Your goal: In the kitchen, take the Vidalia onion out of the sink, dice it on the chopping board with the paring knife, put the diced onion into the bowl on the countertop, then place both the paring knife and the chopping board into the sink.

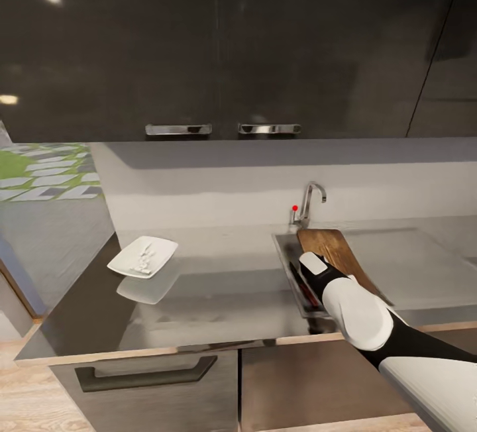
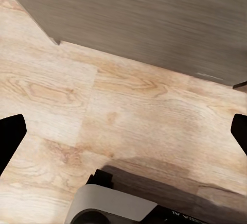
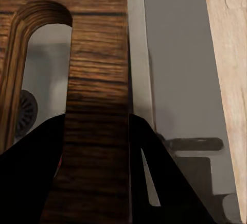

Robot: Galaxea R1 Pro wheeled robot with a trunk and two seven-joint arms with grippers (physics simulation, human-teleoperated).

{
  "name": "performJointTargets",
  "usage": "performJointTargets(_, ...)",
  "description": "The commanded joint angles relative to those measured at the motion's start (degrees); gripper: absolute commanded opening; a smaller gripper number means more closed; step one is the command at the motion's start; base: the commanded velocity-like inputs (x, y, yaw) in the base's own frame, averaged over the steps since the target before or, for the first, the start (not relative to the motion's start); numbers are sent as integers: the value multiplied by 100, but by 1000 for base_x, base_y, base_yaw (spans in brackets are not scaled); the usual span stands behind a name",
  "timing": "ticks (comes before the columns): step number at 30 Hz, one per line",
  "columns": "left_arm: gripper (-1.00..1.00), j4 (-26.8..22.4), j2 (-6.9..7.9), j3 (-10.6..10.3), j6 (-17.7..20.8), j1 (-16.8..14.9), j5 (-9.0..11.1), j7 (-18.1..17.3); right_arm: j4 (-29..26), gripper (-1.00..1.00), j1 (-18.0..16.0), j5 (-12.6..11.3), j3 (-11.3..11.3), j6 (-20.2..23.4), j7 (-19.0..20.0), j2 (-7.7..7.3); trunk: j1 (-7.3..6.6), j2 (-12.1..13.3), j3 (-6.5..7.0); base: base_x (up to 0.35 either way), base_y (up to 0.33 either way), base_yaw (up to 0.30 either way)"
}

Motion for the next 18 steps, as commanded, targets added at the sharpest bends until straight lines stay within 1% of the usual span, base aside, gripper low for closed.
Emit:
performJointTargets(1,100,22,-2,4,-39,-11,9,6,-10,-100,-3,-45,55,-15,-2,14,3,-12,-12,0,3,0)
performJointTargets(5,100,22,-2,4,-39,-11,9,6,42,-100,-2,-37,59,28,73,30,3,-12,-12,0,1,0)
performJointTargets(7,100,22,-11,4,-39,-11,9,6,249,-100,-3,-16,68,92,178,29,3,-12,-12,0,0,0)
performJointTargets(18,100,22,-19,4,-39,-11,9,6,400,-100,0,11,69,115,253,-2,3,-12,-12,0,0,0)
